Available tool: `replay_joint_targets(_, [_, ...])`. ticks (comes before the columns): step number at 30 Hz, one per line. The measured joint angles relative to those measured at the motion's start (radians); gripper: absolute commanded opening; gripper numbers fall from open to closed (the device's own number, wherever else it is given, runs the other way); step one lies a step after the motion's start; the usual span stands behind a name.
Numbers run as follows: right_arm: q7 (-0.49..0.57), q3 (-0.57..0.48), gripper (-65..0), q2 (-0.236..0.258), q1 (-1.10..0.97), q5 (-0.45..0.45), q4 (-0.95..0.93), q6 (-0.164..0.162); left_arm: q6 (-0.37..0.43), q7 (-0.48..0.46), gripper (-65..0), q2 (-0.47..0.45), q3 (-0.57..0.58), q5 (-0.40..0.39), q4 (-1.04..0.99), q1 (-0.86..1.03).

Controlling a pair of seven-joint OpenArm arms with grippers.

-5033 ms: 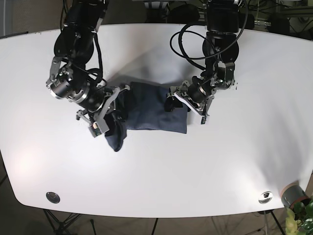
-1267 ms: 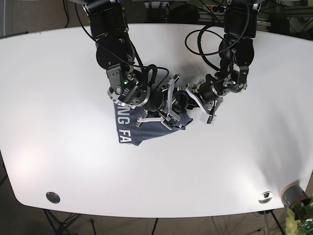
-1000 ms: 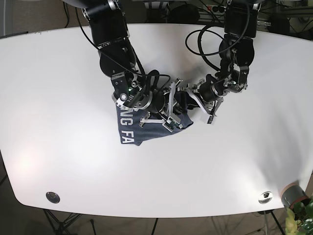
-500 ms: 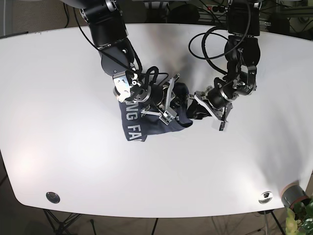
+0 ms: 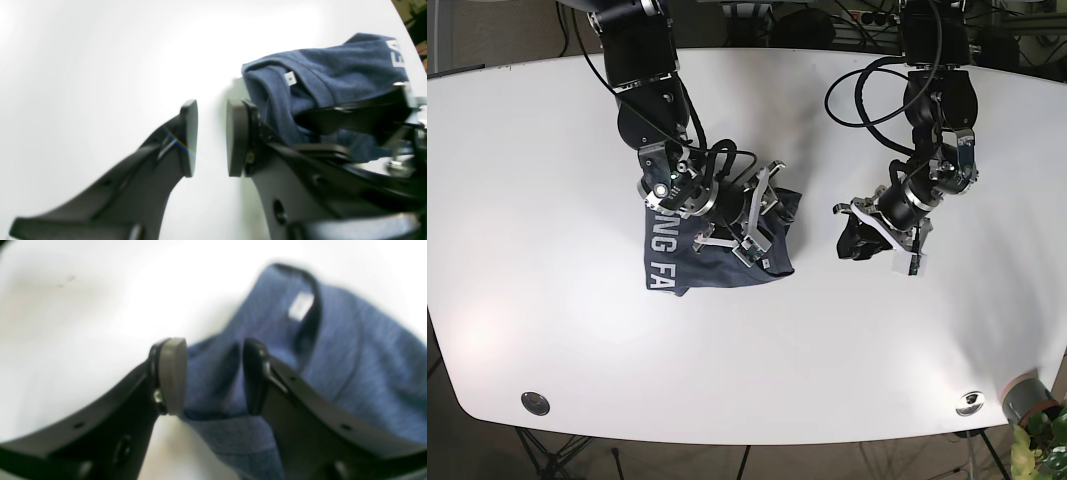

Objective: Fold the T-shirt properly

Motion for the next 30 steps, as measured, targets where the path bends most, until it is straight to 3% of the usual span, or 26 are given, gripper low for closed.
replay_joint_targets(8, [-0.139,0.058,-38.0,-0.004,0.005,-0.002,0.219,0.003,0.004,-0.002,-51.7,-0.002,0.033,0.013,-0.001,-0.003])
replay_joint_targets(11, [-0.159,0.080,-38.0,-0.004,0.003,0.010,0.283,0.012,0.000,-0.001,-51.7,0.005,0.086,0.055,-0.001,-0.003])
replay_joint_targets(14, [-0.172,0.167,-38.0,-0.018,0.008,0.016,0.315,0.014,0.001,-0.002,-51.7,0.014,0.138,0.103,0.000,-0.017])
replay_joint_targets(22, [-0.188,0.359,-38.8,0.002,0.039,0.004,0.282,0.007,-0.003,-0.083,-51.7,0.076,0.276,0.234,0.000,-0.058])
replay_joint_targets(27, [-0.188,0.384,-39.2,0.046,0.062,0.005,0.186,0.013,0.000,-0.098,-51.7,0.121,0.332,0.338,-0.003,-0.050])
replay_joint_targets(30, [-0.141,0.390,-42.8,0.058,0.063,-0.004,0.131,0.010,-0.003,-0.138,-51.7,0.154,0.349,0.373,-0.031,-0.058])
